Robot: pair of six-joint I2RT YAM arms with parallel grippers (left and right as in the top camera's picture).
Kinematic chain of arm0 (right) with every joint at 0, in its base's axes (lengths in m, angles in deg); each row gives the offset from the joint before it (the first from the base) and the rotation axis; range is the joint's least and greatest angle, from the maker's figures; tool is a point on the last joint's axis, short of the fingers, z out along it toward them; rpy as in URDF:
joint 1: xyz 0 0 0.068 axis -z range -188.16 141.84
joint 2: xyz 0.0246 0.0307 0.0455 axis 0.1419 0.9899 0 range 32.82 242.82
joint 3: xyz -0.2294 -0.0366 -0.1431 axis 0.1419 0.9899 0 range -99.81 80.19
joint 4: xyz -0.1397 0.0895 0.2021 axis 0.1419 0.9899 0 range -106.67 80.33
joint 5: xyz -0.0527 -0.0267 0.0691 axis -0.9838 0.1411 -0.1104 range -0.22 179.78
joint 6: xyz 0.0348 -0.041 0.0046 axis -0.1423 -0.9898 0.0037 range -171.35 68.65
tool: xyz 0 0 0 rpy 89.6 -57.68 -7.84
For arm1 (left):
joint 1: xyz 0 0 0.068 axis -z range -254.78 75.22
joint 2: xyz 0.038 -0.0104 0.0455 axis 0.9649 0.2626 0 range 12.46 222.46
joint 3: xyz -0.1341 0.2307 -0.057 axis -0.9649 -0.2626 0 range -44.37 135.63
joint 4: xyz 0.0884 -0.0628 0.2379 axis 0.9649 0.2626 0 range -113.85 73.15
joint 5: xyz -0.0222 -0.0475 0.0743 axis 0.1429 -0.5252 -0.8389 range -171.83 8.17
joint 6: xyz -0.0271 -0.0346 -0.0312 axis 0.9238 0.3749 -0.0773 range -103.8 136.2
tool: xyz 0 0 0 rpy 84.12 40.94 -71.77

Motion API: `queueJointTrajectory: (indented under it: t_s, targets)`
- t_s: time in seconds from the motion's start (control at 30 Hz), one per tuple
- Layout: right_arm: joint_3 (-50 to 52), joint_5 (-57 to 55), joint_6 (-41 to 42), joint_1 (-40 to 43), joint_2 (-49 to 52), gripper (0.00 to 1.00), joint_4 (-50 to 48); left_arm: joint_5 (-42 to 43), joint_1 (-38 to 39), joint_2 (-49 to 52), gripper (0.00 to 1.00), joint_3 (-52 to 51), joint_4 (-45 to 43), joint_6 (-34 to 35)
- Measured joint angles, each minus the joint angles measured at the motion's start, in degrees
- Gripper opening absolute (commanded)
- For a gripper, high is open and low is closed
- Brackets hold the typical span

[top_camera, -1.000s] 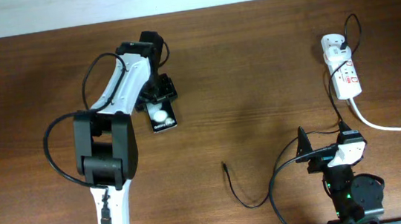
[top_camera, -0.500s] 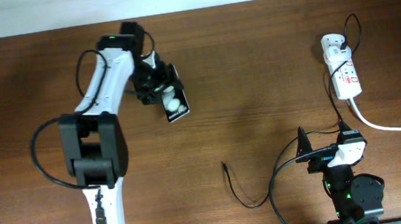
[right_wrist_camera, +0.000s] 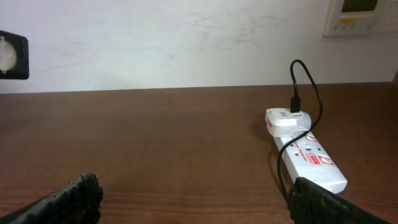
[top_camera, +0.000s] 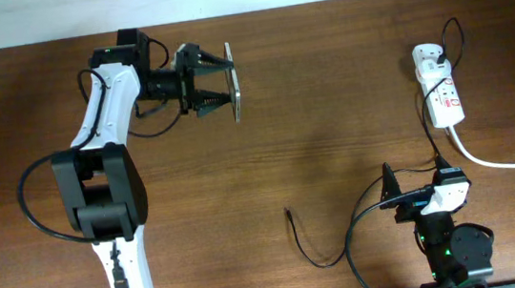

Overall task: Plug charger to phone and switch on socket
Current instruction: 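Lift the phone with the left gripper and tilt it upright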

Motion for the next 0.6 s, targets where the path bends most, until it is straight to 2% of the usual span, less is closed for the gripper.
queueJointTrajectory:
  t_s: [0.13, 0.3, 0.47, 0.6]
  targets:
    - [0.0, 0.0, 0.0, 0.0, 0.0, 0.99, 0.0, 3.3, 0.0, 0.0, 0.00, 0.0, 0.0, 9.5]
    - [0.0, 0.0, 0.0, 0.0, 0.0, 0.99, 0.0, 3.5, 0.0, 0.0, 0.00, 0.0, 0.0, 17.3]
    - [0.0, 0.0, 0.0, 0.0, 0.0, 0.99, 0.0, 3.7, 0.0, 0.0, 0.00, 0.0, 0.0, 22.3]
    - [0.0, 0.0, 0.0, 0.0, 0.0, 0.99, 0.0, 3.7, 0.0, 0.0, 0.00, 0.0, 0.0, 23.5]
